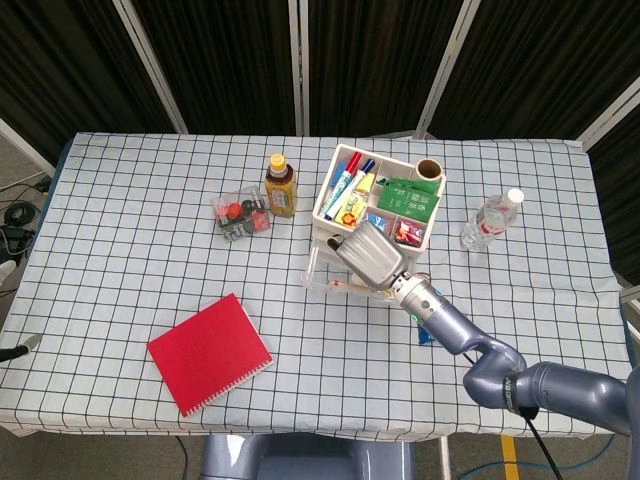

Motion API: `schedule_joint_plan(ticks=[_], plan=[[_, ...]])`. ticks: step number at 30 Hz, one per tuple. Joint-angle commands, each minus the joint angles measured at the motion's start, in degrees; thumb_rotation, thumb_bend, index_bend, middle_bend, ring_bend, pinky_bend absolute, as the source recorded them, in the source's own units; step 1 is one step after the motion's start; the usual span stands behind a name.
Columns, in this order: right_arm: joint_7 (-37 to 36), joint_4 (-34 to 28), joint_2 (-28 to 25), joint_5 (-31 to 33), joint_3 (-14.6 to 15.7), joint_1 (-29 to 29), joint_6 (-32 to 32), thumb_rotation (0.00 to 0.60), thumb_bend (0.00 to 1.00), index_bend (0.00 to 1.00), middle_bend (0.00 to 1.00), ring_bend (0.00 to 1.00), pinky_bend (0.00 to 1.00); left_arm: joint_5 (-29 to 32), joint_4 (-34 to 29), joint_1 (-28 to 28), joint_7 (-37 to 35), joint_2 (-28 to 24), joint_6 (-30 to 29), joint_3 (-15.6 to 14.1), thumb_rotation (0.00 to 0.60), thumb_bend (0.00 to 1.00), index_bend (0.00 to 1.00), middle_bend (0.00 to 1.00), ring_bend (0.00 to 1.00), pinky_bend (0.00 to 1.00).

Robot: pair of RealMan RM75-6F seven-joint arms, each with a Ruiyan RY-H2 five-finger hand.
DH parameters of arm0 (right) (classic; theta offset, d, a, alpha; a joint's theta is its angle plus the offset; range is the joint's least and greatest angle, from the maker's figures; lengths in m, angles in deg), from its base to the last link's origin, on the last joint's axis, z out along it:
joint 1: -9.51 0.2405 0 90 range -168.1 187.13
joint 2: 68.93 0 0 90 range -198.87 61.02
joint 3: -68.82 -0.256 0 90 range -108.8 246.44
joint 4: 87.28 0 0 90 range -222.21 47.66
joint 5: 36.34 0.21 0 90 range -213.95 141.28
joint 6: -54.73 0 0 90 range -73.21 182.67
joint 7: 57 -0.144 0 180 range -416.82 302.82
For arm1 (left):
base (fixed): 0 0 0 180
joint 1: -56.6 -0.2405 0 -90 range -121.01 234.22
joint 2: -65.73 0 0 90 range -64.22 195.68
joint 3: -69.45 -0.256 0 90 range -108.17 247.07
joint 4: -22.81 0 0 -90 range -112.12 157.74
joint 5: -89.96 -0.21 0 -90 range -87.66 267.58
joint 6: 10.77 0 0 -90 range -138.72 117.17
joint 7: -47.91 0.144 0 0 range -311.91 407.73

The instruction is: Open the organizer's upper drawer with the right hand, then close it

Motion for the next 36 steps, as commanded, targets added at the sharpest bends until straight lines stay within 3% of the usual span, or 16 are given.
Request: schedule_joint_plan(ticks=[1, 13, 24, 36], plan=[[0.1, 0.8, 0.5, -0.7, 0.2, -0.1, -0.4, 0.6, 0.14, 0.43, 1.0, 1.0, 0.79, 0.0, 0.0, 0.0, 0.1, 0.0, 0.1, 0.0, 0.6, 0.16, 0.0, 0.0, 0.0, 0.0], [0.0, 3.9, 2.4, -3.5, 0.8, -0.2, -1.7, 0.6, 0.14, 0.44, 1.0, 1.0, 0.79, 0.2, -0.1, 0.1, 0.5, 0.1, 0.3, 0.0, 0.6, 0.16, 0.0, 0.0, 0.0, 0.0], [0.8, 4.3, 2.9, -6.3, 1.4, -0.6, -3.1, 0.6, 0.14, 0.38, 1.0, 1.0, 0.79, 0.2, 0.0, 0.1, 0.2, 0.1, 0.3, -0.1, 0.6, 0.16, 0.0, 0.0, 0.0, 0.0], [7.4, 6.6, 4.6, -5.3, 1.3, -0.4, -2.0, 0.6, 0.15, 0.38, 1.0, 1.0, 0.79, 0.1, 0.0, 0.1, 0.1, -0.1, 0.5, -0.2, 0.6, 0.16, 0.0, 0.0, 0.0, 0.0]])
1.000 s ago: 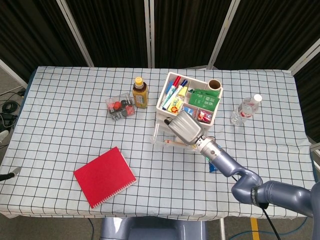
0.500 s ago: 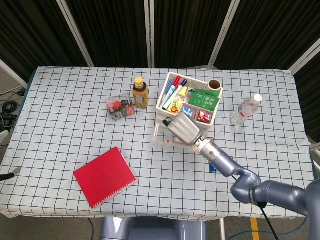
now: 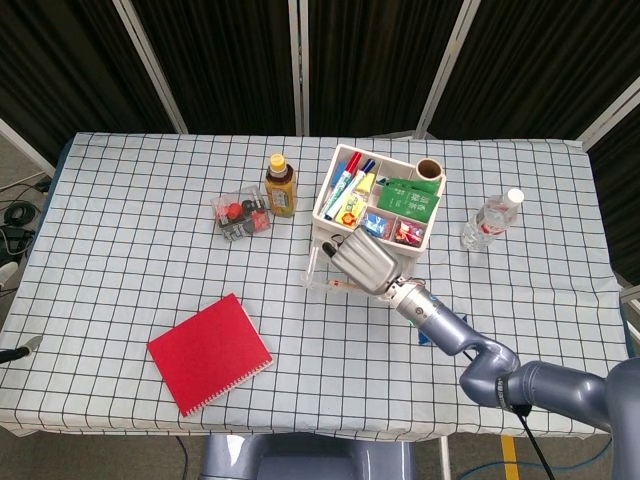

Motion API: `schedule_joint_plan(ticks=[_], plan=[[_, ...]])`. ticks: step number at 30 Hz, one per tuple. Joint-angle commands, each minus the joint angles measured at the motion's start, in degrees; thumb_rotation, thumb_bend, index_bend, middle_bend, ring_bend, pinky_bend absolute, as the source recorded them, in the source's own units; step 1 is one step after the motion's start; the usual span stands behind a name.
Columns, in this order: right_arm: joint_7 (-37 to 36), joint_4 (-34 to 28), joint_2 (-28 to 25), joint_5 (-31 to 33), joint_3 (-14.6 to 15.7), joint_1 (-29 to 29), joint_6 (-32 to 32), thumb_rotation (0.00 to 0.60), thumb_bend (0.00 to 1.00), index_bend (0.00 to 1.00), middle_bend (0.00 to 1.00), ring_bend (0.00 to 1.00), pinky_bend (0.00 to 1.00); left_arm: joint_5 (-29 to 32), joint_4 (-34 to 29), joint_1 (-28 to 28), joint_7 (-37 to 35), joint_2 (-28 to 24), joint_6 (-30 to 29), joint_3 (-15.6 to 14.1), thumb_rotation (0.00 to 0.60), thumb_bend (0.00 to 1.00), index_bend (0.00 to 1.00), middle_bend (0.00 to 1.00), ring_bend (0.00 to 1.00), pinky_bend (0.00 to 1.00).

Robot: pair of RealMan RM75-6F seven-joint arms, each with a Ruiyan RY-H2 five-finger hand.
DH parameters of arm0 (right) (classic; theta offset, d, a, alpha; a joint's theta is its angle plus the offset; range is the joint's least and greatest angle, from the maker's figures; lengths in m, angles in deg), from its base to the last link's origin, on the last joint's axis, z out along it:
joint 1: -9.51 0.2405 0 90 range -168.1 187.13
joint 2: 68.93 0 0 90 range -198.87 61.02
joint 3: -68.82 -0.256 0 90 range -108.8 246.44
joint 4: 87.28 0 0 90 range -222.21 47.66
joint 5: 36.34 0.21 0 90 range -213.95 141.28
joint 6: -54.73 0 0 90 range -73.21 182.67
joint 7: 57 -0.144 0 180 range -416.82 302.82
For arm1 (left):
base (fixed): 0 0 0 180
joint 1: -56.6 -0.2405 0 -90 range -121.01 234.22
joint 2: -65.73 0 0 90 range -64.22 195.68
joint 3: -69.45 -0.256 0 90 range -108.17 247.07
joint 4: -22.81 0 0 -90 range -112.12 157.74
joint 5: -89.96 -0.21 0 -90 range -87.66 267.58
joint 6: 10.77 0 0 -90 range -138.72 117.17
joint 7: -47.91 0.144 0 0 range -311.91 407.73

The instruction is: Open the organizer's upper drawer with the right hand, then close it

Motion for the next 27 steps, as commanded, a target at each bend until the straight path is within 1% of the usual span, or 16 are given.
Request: schedule_joint_plan(ticks=[1, 5, 13, 18, 27], plan=[[1.2, 0.8, 0.5, 0.6, -0.1, -0.1, 0.2, 0.6, 0.15, 0.38, 1.0, 1.0, 0.79, 0.0, 0.0, 0.0, 0.0, 0.0, 0.1, 0.0, 0.6, 0.16, 0.0, 0.0, 0.0, 0.0], [1.9, 1.3, 1.0, 0.6, -0.2, -0.1, 0.2, 0.6, 0.15, 0.39, 1.0, 1.0, 0.79, 0.0, 0.0, 0.1, 0.0, 0.0, 0.1, 0.0, 0.6, 0.16, 0.0, 0.0, 0.0, 0.0], [2.4, 2.1, 1.5, 0.0, -0.2, 0.0, 0.1, 0.6, 0.15, 0.45, 1.0, 1.0, 0.79, -0.1, -0.1, 0.1, 0.1, 0.0, 0.2, -0.1, 0.6, 0.16, 0.0, 0.0, 0.0, 0.0], [2.2, 2.6, 1.8, -0.3, -0.1, 0.0, 0.2, 0.6, 0.15, 0.5, 1.0, 1.0, 0.79, -0.2, -0.1, 0.1, 0.2, 0.0, 0.3, -0.2, 0.6, 0.16, 0.0, 0.0, 0.0, 0.0], [1.9, 3.9, 2.9, -1.1, 0.0, 0.0, 0.0, 0.6, 0.17, 0.55, 1.0, 1.0, 0.79, -0.4, -0.1, 0.1, 0.0, 0.0, 0.2, -0.3, 0.6, 0.16, 0.0, 0.0, 0.0, 0.0]])
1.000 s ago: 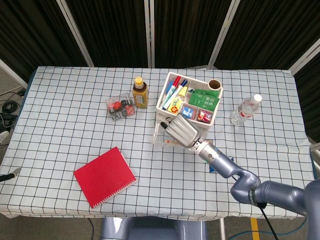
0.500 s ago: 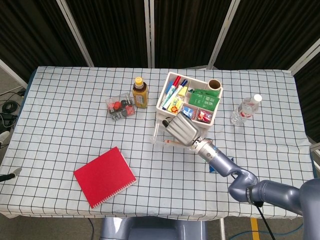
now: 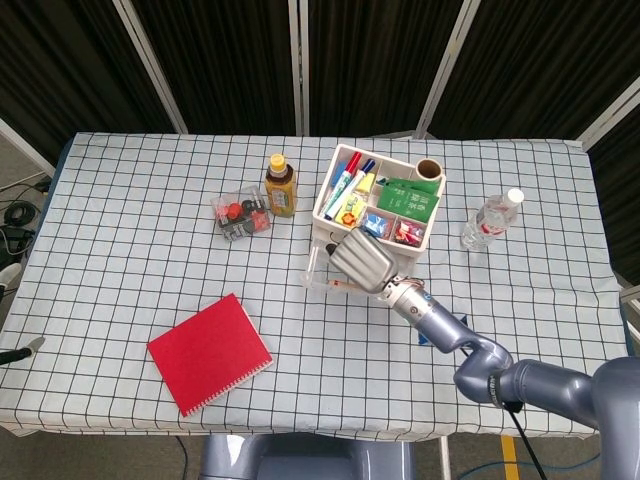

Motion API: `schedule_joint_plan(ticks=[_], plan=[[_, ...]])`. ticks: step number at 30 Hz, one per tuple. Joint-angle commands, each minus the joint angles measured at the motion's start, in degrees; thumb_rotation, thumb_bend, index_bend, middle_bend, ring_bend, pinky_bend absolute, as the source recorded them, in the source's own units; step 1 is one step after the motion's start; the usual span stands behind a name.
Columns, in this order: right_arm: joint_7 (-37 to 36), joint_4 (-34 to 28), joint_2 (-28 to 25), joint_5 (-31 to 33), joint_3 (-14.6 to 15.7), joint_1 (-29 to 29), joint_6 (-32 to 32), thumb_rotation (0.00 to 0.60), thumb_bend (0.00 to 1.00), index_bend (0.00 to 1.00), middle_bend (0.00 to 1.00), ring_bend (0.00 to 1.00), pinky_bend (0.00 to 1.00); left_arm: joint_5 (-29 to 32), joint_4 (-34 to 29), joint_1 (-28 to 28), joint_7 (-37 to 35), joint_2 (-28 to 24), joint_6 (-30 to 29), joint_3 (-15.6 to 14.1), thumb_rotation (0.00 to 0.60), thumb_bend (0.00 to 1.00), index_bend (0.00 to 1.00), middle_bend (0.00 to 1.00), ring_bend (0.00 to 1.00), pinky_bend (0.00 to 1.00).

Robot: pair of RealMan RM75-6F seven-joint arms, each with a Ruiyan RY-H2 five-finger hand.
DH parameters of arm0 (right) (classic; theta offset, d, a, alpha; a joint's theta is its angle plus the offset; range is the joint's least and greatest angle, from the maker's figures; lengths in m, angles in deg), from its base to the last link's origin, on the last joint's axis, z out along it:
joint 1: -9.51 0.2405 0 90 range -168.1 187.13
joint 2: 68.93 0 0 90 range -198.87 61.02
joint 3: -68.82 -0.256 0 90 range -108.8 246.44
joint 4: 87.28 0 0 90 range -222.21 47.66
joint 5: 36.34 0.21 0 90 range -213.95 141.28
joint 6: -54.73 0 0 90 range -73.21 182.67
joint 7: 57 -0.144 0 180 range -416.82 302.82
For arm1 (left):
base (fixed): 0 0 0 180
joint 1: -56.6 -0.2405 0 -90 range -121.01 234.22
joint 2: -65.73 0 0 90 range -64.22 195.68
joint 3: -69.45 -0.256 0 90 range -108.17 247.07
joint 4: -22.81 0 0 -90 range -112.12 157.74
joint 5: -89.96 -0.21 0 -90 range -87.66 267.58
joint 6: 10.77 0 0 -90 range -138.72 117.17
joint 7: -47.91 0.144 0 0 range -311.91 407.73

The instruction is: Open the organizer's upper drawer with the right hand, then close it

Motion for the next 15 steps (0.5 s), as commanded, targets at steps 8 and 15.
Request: schedule_joint_plan(ticks=[8, 15], plan=[[-0.3, 0.1, 0.1, -0.9, -0.1, -0.2, -0.7, 0.6, 0.24, 0.58, 1.0, 1.0, 0.79, -0.1, 0.0, 0.0, -0.1, 0.0, 0.0, -0.1, 0.6, 0.16, 0.0, 0.0, 0.0, 0.0], [-0.1, -0.7, -0.3, -1.5, 0.0, -0.4, -0.8, 0.6, 0.27, 0.6, 1.0, 1.0, 0.79, -0.1, -0.1, 0.0, 0.0, -0.1, 0.1, -0.1, 0.6, 0.16, 0.0, 0.0, 0.0, 0.0]])
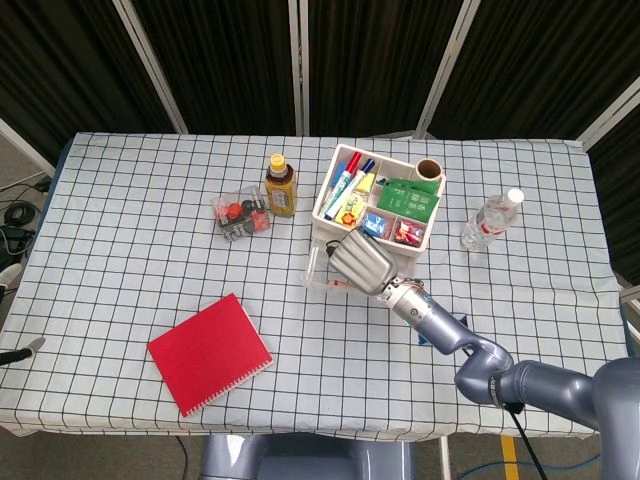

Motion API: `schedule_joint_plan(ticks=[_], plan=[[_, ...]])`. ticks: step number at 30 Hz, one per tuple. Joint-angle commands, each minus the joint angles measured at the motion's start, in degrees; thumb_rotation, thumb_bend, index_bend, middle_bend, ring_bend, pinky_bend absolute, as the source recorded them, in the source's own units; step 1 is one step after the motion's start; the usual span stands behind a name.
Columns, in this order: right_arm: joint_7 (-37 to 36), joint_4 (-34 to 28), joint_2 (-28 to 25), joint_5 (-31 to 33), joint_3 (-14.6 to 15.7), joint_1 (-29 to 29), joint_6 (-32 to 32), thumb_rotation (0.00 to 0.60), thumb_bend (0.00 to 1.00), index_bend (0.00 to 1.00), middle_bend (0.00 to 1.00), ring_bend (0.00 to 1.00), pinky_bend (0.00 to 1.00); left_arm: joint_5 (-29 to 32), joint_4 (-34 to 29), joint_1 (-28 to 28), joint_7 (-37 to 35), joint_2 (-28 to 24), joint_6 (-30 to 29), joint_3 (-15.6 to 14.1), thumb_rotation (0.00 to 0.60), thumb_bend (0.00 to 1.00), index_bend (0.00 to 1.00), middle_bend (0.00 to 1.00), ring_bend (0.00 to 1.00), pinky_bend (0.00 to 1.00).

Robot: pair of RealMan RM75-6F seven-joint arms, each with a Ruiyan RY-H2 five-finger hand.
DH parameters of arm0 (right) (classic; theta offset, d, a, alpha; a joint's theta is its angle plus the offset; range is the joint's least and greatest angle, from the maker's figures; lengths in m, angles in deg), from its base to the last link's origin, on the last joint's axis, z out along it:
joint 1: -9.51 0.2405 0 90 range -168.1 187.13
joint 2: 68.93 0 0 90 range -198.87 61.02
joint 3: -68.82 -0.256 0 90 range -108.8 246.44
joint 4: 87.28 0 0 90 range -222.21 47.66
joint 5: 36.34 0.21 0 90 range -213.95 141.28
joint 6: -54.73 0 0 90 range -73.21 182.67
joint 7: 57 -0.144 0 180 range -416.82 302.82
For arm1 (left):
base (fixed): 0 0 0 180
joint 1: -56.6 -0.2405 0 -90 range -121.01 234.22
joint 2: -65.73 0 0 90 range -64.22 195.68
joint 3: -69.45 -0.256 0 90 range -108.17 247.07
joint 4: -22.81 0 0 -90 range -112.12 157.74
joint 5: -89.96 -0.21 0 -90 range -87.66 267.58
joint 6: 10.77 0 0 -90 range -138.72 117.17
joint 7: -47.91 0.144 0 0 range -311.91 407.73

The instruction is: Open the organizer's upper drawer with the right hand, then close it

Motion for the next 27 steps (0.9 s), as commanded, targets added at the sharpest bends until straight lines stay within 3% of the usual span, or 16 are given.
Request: schedule_joint_plan(ticks=[1, 8, 27], plan=[[0.1, -0.3, -0.2, -0.1, 0.0, -0.1, 0.0, 0.6, 0.27, 0.6, 1.0, 1.0, 0.79, 0.0, 0.0, 0.0, 0.0, 0.0, -0.1, 0.0, 0.6, 0.16, 0.0, 0.0, 0.0, 0.0], [1.1, -2.3, -1.4, -0.8, 0.2, -0.4, -0.4, 0.6, 0.27, 0.61, 1.0, 1.0, 0.79, -0.1, -0.1, 0.0, 0.2, 0.0, -0.1, -0.1, 0.6, 0.16, 0.0, 0.0, 0.0, 0.0], [6.9, -15.5, -10.6, -3.3, -0.1, -4.8, -6.4, 0.6, 0.27, 0.62, 1.0, 1.0, 0.79, -2.1, -1.0, -1.1, 0.4, -0.3, -2.5, -0.6, 0.6, 0.16, 0.0, 0.0, 0.0, 0.0]])
